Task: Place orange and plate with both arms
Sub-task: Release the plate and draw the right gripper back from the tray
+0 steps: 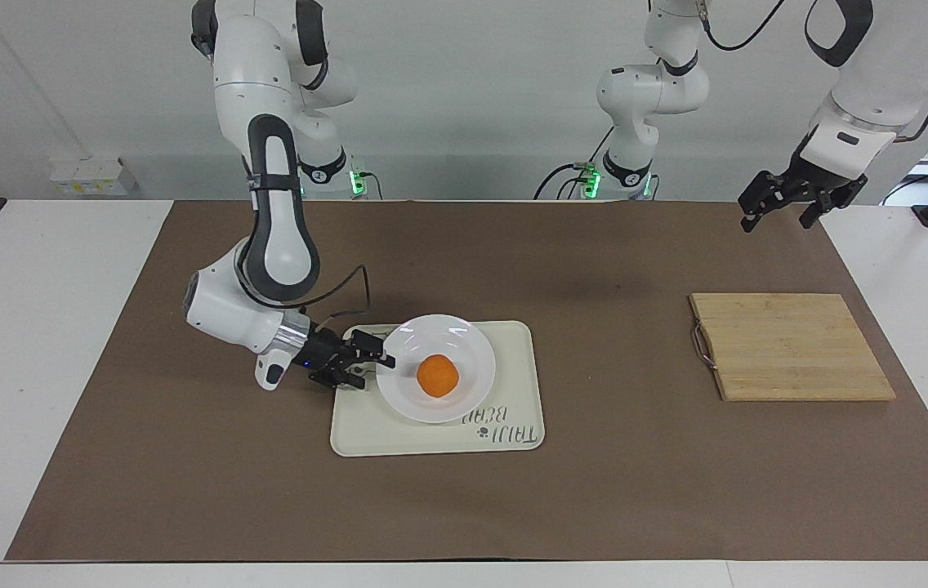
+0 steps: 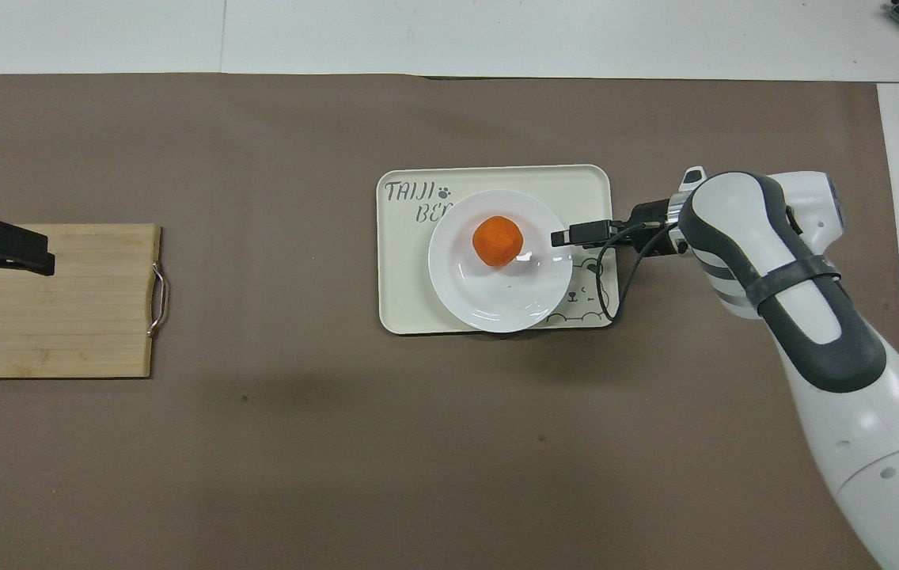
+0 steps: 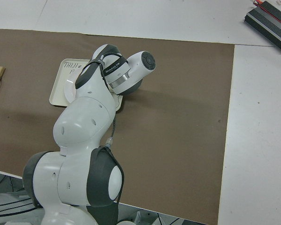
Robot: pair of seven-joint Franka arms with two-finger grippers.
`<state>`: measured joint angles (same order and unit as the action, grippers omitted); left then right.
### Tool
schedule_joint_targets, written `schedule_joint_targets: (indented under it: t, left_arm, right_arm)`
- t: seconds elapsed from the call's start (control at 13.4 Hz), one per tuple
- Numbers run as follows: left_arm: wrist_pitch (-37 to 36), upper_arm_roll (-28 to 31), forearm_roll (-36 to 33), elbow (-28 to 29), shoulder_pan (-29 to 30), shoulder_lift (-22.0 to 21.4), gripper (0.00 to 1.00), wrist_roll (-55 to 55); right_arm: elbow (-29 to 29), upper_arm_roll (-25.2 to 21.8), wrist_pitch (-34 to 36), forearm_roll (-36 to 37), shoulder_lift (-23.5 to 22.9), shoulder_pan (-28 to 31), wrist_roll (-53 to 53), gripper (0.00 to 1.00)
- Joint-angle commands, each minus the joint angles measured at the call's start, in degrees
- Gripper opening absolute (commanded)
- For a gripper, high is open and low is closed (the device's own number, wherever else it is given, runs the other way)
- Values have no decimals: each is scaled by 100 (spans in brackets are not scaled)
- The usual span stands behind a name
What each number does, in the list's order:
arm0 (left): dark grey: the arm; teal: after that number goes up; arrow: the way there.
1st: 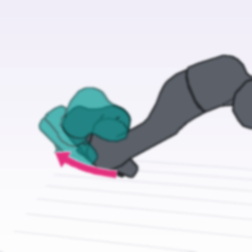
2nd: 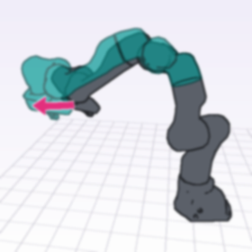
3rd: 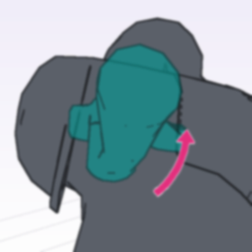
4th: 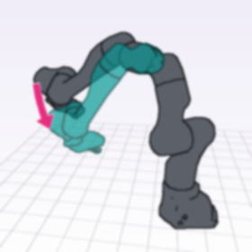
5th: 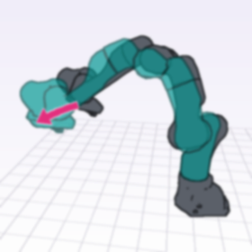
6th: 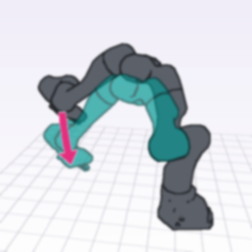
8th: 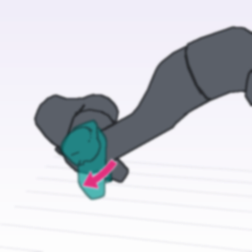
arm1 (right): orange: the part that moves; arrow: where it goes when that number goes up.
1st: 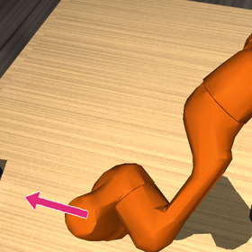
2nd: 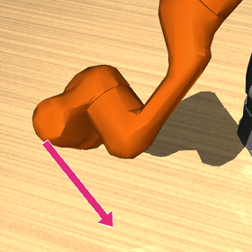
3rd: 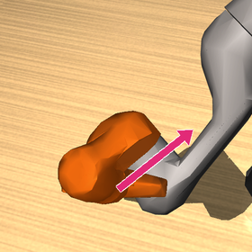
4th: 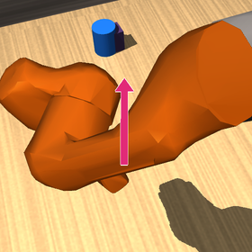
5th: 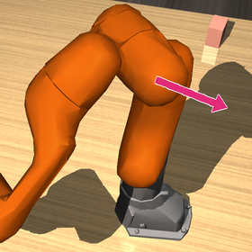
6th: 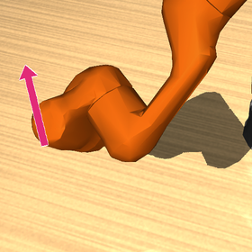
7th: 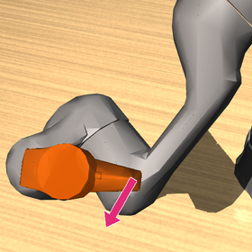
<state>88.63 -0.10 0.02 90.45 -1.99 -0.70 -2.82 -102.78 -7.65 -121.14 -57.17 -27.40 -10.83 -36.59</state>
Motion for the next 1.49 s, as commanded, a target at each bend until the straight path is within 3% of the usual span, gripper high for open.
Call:
schedule_joint_targets:
  t: [0.0,0.37,0.6,0.9,1.27,1.42]
  left_arm:
    - [-57,-8,-116,69,-3,-70,100,-78]
    - [-57,-8,-116,69,-3,-70,100,-78]
    - [-57,-8,-116,69,-3,-70,100,-78]
    - [-57,-8,-116,69,-3,-70,100,-78]
    - [-57,-8,-116,69,-12,-70,100,-78]
    - [-57,-8,-116,69,-3,-70,100,-78]
  right_arm:
    - [-5,9,-348,660,261,63,441,100]
    - [-14,-44,-420,2531,893,81,1897,100]
    - [-14,-44,-26,3666,1297,133,3189,100]
    - [-14,-70,747,4370,1719,318,3966,100]
    - [-5,-79,1363,5267,2387,670,3958,100]
    - [56,-96,1574,5286,2633,670,3967,100]
